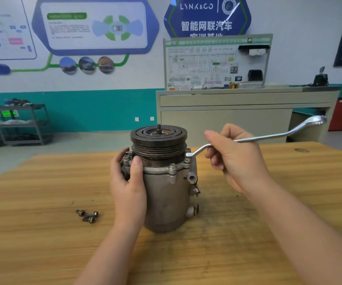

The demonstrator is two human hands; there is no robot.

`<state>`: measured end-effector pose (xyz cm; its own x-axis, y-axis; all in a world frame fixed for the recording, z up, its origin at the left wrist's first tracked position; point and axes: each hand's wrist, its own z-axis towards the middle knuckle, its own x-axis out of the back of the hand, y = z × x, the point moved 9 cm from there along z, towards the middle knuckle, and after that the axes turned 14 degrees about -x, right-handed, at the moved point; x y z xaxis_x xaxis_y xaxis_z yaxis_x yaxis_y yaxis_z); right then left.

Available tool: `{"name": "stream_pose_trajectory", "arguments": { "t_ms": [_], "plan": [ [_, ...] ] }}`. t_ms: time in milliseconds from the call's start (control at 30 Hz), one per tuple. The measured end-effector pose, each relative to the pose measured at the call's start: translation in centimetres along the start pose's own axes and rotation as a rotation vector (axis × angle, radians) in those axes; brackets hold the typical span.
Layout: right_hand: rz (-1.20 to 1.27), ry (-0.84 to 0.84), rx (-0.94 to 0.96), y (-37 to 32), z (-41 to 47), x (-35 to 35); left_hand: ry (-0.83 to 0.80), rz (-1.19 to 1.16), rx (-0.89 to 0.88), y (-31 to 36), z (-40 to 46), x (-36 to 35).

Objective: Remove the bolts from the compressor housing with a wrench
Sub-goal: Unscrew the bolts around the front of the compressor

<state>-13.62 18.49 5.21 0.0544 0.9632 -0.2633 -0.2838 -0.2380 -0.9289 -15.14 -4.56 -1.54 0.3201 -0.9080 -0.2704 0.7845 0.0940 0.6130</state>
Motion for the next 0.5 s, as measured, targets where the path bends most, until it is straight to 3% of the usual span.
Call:
{"name": "stream_pose_trajectory", "arguments": {
  "t_ms": [133,267,333,400,500],
  "plan": [
    [-0.207,0.139,0.172,-1.2,-2.1,-0.8,-0.009,0.018,0.013,0.0,0.0,0.1],
    [-0.771,0.273,0.732,-3.5,-7.3,-4.9,0.002,0.036,0.014,0.3,0.1,0.1],
    [-0.905,0.229,0.833,-2.7,-8.6,-6.4,0.0,0.044,0.011,0.5,0.0,0.1],
    [-0.768,0.219,0.741,-2.3,-8.0,-4.6,0.005,0.041,0.005,0.7,0.0,0.1],
    [-0.258,0.042,0.289,-0.6,-4.0,-1.1,0.006,0.042,0.005,0.5,0.1,0.2]
  ]
}}
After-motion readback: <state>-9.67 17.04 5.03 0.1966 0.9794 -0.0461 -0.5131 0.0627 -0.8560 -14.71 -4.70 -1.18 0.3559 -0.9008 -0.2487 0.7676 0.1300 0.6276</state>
